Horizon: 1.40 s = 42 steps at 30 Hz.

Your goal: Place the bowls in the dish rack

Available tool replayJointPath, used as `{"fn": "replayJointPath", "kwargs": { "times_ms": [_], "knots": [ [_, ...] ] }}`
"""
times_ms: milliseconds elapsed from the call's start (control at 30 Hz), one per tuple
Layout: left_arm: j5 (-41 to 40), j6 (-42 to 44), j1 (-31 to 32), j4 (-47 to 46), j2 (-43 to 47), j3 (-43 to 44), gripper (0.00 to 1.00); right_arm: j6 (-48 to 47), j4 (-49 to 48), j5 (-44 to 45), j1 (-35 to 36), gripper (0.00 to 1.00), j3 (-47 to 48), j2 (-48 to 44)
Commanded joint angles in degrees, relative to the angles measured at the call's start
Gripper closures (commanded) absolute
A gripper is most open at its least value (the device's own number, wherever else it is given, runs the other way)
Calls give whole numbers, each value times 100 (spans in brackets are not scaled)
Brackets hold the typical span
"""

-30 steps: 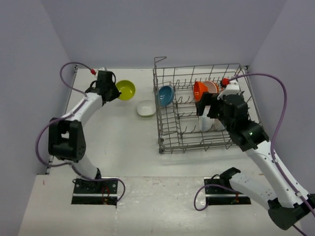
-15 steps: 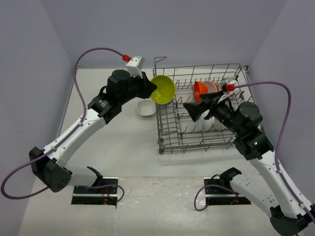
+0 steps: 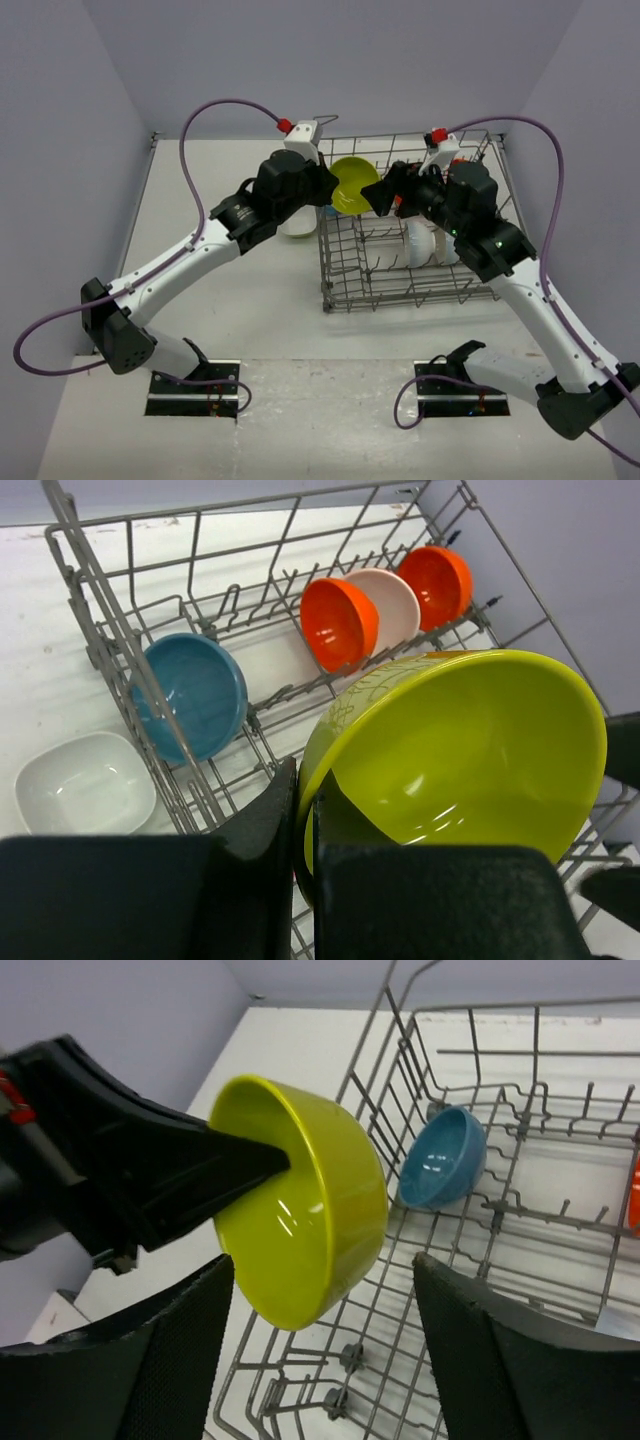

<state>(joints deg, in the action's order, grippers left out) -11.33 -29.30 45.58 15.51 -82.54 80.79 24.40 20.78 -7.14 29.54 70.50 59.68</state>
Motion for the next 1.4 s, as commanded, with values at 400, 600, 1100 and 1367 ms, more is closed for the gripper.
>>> {"fn": "replayJointPath", "kwargs": {
  "times_ms": [400,600,1100,1367],
  "knots": [
    [-317,-199,170,-136,-254,578,58,-23,1104,2567,500,100,991,861],
    [-360,-94,170,-118,-17,376,0,-366,1438,2946,412,100,1291,1089],
    [-976,-550,-1418,462,854,-696,0,-586,3688,1962,96,100,2539,2916],
    [-128,-647,-2701,322,521,-1470,0,-612,3925,1750,333,100,3083,3875]
  ]
}}
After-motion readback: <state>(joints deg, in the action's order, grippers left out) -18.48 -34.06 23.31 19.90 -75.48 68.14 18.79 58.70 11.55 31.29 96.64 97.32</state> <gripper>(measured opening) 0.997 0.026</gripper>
